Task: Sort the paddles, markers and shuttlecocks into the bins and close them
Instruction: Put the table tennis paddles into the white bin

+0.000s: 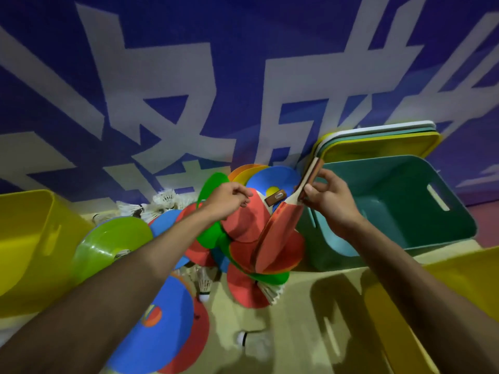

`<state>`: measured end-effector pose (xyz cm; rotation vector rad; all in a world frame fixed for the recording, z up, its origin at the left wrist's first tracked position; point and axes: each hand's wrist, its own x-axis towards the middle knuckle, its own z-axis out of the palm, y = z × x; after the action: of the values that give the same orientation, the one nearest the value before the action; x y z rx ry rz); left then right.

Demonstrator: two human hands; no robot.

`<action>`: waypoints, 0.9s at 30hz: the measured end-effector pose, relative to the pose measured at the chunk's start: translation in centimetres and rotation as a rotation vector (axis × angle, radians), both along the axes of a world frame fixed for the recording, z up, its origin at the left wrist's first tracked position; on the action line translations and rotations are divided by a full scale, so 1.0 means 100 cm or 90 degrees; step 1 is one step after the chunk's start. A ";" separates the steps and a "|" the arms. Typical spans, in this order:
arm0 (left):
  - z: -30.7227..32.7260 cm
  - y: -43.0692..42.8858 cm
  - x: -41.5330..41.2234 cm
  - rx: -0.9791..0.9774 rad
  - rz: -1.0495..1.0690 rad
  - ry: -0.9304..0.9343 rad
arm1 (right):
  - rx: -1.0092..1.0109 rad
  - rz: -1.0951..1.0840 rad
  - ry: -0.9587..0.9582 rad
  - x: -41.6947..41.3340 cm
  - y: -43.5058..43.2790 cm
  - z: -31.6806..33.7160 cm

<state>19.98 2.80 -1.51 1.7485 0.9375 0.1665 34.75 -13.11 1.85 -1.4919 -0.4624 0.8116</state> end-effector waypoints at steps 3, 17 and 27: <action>-0.032 0.013 0.038 0.042 -0.089 0.095 | 0.003 0.018 0.014 0.014 0.008 -0.005; -0.107 0.044 0.120 0.407 -0.395 0.381 | 0.015 0.067 0.065 0.051 0.023 -0.024; -0.107 0.047 0.126 0.467 -0.378 0.398 | 0.018 0.075 0.076 0.049 0.024 -0.022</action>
<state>32.55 7.52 -12.17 2.7775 0.7756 -0.5148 39.65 -10.73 -0.33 -1.3912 -0.4732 0.9768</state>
